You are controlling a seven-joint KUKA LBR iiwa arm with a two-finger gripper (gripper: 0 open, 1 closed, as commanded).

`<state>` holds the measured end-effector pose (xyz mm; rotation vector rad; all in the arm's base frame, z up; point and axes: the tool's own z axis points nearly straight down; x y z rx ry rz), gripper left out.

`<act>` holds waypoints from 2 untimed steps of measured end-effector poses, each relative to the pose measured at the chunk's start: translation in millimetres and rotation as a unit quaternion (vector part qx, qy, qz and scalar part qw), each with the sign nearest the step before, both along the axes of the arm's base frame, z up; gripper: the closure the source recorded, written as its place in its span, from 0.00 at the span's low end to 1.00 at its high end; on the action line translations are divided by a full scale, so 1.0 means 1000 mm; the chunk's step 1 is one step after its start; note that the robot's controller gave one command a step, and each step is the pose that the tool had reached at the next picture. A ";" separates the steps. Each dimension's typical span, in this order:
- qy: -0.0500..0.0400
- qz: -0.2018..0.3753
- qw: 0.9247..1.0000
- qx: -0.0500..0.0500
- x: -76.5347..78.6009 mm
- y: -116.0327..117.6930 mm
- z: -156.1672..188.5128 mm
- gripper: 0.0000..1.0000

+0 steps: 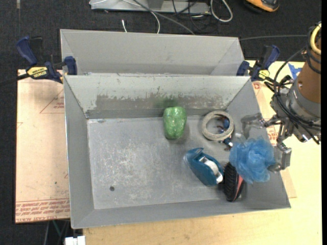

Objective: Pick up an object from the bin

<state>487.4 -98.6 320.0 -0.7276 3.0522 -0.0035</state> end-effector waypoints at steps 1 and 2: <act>0.006 -0.099 0.995 0.003 0.013 0.038 -0.118 1.00; 0.006 -0.099 0.995 0.003 0.013 0.037 -0.118 1.00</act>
Offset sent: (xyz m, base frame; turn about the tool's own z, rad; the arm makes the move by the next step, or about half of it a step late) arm 0.0000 0.0000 0.0000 0.0000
